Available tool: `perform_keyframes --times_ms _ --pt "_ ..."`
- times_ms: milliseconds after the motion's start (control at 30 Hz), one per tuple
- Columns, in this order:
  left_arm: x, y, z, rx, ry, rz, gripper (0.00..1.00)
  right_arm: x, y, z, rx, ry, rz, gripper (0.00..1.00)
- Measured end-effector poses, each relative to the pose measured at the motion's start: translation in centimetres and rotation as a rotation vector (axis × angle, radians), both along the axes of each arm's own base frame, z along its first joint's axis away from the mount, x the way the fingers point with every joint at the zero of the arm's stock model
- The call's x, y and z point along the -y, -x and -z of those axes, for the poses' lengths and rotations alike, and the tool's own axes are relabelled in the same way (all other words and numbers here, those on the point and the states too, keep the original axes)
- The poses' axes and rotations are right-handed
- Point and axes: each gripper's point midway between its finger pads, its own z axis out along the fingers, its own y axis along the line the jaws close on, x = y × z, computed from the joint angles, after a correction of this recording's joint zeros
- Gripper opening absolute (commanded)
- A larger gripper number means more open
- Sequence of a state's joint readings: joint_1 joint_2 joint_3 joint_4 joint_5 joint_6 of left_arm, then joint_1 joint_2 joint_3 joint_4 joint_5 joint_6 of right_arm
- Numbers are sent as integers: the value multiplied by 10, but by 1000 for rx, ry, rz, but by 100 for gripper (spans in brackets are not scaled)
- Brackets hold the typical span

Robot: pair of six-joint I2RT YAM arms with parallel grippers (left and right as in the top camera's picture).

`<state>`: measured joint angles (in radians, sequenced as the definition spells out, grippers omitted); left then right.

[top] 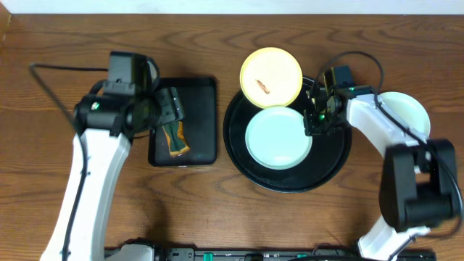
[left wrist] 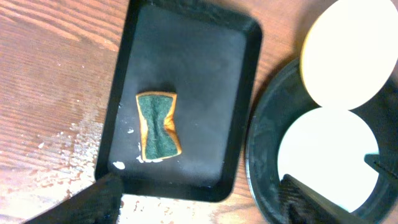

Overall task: Clean dirty plates on tray and stack at the side
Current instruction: 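Lift the green plate off the round tray with the right gripper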

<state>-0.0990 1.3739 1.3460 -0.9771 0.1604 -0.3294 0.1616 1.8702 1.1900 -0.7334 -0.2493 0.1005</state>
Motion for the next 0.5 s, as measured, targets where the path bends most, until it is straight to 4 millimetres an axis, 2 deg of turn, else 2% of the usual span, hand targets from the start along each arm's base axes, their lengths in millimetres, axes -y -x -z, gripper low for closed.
perform_keyframes --times_ms 167,233,300,400,500 --pt "-1 11 -23 69 10 0 85 -23 -27 -85 327 12 -60 1" --pt "-1 12 -27 82 11 0 85 -40 -33 -123 462 -8 -92 1" --pt "-1 13 -28 84 11 0 85 -58 -38 -150 572 -31 -123 1" --pt "-1 13 -28 83 11 0 85 -89 -46 -172 689 -73 -173 1" --pt "-1 13 -28 83 11 0 86 -121 -54 -185 788 -117 -219 1"
